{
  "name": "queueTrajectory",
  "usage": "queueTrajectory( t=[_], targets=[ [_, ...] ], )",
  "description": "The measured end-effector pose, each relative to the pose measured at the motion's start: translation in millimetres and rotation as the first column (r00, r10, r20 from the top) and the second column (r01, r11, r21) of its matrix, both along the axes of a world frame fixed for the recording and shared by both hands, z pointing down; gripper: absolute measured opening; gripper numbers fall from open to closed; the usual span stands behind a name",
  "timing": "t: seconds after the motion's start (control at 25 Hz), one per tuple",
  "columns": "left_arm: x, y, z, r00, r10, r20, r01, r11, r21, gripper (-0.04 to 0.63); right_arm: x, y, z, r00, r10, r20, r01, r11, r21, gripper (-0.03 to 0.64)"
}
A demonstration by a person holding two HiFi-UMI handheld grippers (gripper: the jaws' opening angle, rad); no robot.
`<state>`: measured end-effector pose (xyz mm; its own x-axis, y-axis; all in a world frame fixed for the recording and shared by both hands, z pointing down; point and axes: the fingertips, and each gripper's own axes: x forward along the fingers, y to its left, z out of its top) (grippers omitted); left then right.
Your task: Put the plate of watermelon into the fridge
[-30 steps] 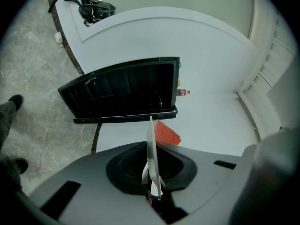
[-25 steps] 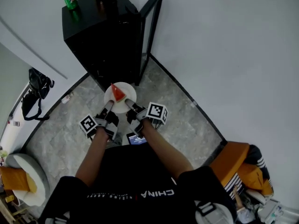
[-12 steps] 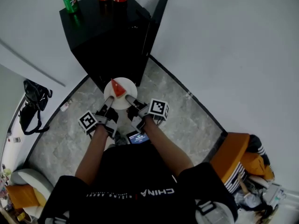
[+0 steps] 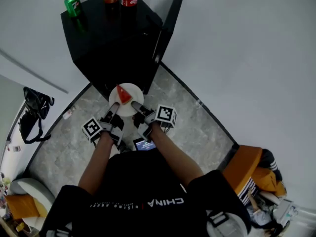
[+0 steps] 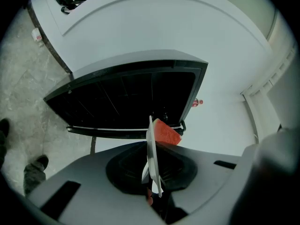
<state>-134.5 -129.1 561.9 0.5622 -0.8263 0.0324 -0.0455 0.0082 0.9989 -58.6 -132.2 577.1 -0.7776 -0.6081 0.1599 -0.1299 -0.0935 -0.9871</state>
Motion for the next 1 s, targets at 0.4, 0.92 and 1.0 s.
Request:
queueTrajectory(
  t=[0.4,0.92,1.0],
  targets=[
    [37,-41,-11,0.989,-0.146,0.032,0.146,0.989,0.006,0.037,35,-52,-13,0.991,-0.135,0.012,0.135,0.991,0.022,0.031],
    [23,-51,-8,0.979,-0.201,0.038,0.202,0.979,-0.011,0.037,24,-65,-10,0.990,-0.141,0.017,0.141,0.990,0.004,0.031],
    [20,-54,-10,0.979,-0.201,0.032,0.201,0.980,-0.007,0.037,21,-68,-13,0.991,-0.135,0.013,0.134,0.991,0.014,0.031]
  ],
)
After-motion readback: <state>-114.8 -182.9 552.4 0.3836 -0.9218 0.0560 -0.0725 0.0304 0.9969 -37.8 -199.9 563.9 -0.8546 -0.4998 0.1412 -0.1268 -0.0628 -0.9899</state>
